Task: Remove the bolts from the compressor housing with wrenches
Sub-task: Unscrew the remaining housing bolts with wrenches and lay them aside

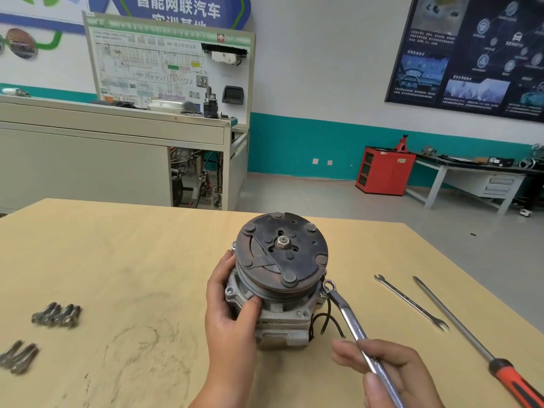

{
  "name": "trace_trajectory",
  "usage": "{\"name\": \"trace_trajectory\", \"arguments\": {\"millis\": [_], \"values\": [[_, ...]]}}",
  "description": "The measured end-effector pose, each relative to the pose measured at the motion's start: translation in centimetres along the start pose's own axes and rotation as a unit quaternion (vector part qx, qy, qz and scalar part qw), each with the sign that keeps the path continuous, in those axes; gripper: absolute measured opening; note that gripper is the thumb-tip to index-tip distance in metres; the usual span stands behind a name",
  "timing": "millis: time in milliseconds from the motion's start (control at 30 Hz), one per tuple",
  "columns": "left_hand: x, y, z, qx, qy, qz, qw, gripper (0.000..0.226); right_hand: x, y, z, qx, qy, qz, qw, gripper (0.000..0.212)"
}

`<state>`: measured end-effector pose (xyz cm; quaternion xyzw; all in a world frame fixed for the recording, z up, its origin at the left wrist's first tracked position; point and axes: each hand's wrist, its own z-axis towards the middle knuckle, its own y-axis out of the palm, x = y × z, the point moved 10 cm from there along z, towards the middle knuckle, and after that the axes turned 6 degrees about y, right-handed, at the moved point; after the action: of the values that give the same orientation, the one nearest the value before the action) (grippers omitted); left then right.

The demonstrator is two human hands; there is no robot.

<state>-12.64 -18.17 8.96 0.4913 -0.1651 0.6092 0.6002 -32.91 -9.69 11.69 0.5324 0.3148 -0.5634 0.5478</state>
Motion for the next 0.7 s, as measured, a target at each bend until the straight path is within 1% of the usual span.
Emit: {"name": "trace_trajectory", "arguments": {"millis": [67,200,267,367,400,433,467,500,533,600,633,700], "values": [[0.0,0.0,0.0,-0.001,0.000,-0.002,1.000,0.056,0.0,-0.2,0.2,-0.012,0.005,-0.025,1.000,0.023],[-0.1,0.0,0.0,-0.001,0.000,-0.003,1.000,0.056,-0.6,-1.2,0.7,0.001,0.006,-0.038,0.999,0.022],[-0.2,0.0,0.0,-0.003,-0.003,-0.002,1.000,0.056,-1.1,-1.8,0.8,0.020,-0.008,-0.032,0.999,0.006],[-0.4,-0.1,0.1,-0.004,-0.002,-0.001,1.000,0.056,-2.4,-2.5,2.0,0.053,-0.052,-0.035,0.997,0.007],[-0.4,-0.1,0.1,-0.002,-0.003,-0.002,1.000,0.056,-2.6,-2.9,2.6,0.077,-0.061,-0.027,0.995,0.010],[-0.5,-0.2,0.1,-0.001,-0.005,-0.002,1.000,0.055,-2.5,-3.3,3.4,0.101,-0.073,-0.018,0.992,0.017],[-0.5,-0.2,0.1,0.000,-0.005,-0.002,1.000,0.055,-2.3,-3.5,4.4,0.126,-0.084,-0.004,0.989,0.027],[-0.4,-0.1,0.1,0.001,-0.004,-0.001,1.000,0.054,-2.0,-3.6,5.5,0.143,-0.091,0.015,0.985,0.032],[-0.4,-0.1,0.1,0.001,-0.003,0.000,1.000,0.054,-1.6,-3.6,6.6,0.157,-0.092,0.038,0.983,0.029],[-0.3,-0.1,0.1,0.002,-0.005,0.004,1.000,0.054,-0.4,-3.0,9.4,0.170,-0.073,0.062,0.981,0.021],[-0.3,-0.1,0.1,0.002,-0.006,0.006,1.000,0.054,0.1,-2.1,10.7,0.167,-0.057,0.055,0.983,0.022],[-0.3,-0.2,0.0,0.000,-0.011,0.009,1.000,0.055,1.5,0.1,13.1,0.138,-0.016,0.029,0.990,0.033]]}}
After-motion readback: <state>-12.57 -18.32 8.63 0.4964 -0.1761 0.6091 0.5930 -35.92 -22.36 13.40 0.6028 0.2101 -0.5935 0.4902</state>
